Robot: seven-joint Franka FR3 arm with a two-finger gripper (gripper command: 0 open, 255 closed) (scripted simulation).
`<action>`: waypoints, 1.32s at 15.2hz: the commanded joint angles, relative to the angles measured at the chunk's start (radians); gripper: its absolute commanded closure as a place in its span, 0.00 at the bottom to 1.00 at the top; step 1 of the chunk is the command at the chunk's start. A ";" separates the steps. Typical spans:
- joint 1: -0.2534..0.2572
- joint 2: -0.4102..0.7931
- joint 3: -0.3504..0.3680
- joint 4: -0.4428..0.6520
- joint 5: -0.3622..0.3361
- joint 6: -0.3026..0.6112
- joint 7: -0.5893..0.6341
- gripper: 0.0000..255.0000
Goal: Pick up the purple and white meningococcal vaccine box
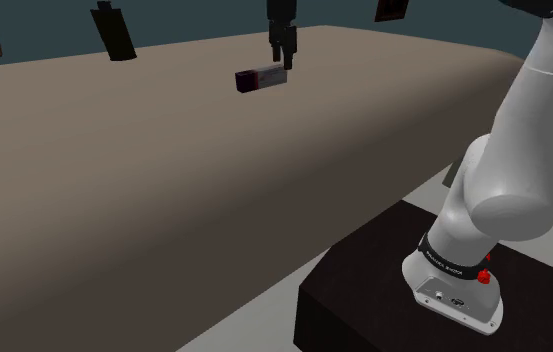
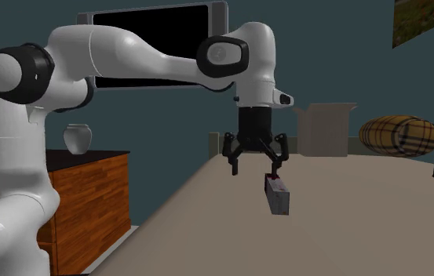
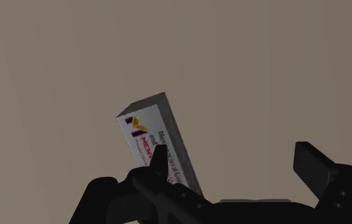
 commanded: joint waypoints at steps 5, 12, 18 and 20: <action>-0.005 0.237 0.028 0.304 0.064 -0.082 -0.241 0.00; 0.001 0.215 0.031 0.178 0.058 0.022 -0.239 0.00; 0.002 0.212 0.031 0.167 0.057 0.031 -0.238 1.00; 0.002 0.212 0.031 0.167 0.057 0.031 -0.238 1.00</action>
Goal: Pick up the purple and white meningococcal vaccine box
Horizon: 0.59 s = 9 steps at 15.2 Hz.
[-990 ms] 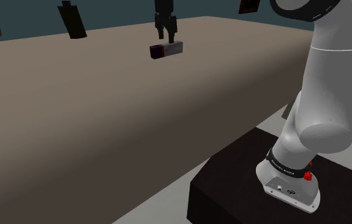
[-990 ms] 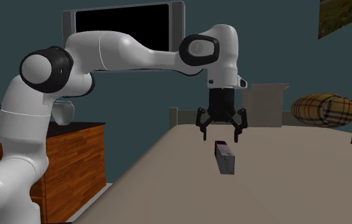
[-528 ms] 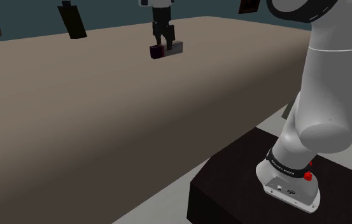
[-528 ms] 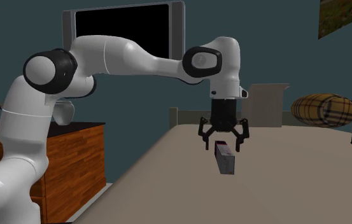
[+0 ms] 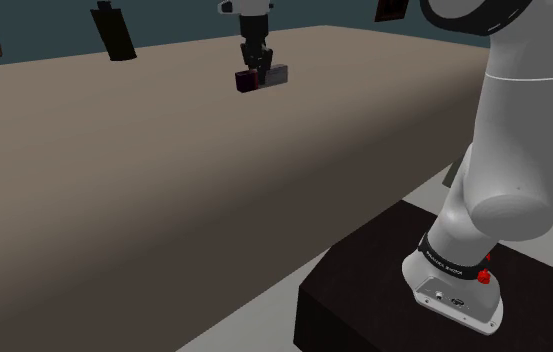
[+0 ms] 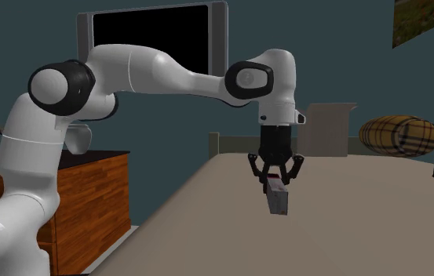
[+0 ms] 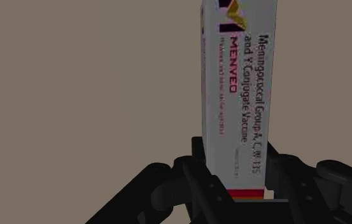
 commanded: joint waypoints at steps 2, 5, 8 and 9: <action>0.000 0.001 0.000 0.000 0.000 0.000 0.000 1.00; -0.001 0.004 0.000 0.018 0.001 -0.015 -0.001 1.00; -0.004 0.012 -0.001 0.069 0.003 -0.059 -0.001 1.00; -0.005 0.015 -0.001 0.087 0.004 -0.074 -0.002 1.00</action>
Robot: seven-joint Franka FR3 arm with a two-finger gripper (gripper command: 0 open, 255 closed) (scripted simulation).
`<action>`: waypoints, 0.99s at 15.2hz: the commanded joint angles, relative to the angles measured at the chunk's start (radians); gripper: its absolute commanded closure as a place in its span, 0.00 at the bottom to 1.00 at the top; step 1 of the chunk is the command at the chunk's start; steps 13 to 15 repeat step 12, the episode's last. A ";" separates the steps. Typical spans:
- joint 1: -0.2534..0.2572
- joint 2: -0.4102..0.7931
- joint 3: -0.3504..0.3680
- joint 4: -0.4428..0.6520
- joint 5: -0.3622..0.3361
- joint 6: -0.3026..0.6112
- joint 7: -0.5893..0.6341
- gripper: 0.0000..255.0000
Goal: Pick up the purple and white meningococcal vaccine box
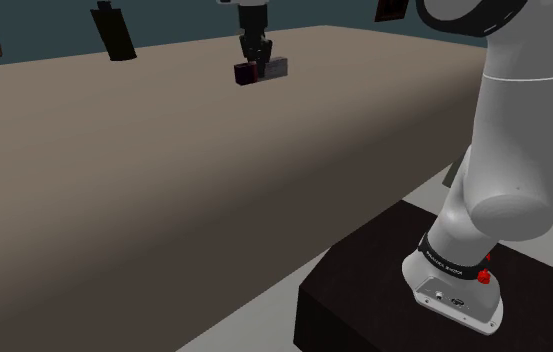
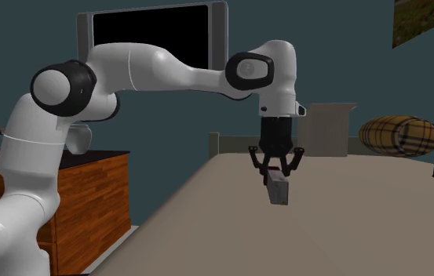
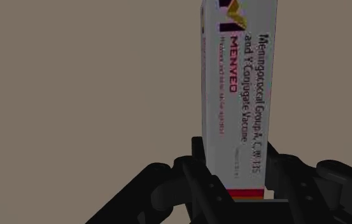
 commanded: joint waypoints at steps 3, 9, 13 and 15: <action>-0.005 0.012 -0.001 0.071 0.003 -0.059 -0.002 1.00; -0.016 0.048 -0.003 0.205 0.013 -0.158 -0.006 1.00; -0.019 0.057 -0.003 0.235 0.015 -0.179 -0.006 1.00; -0.019 0.057 -0.003 0.235 0.015 -0.179 -0.006 1.00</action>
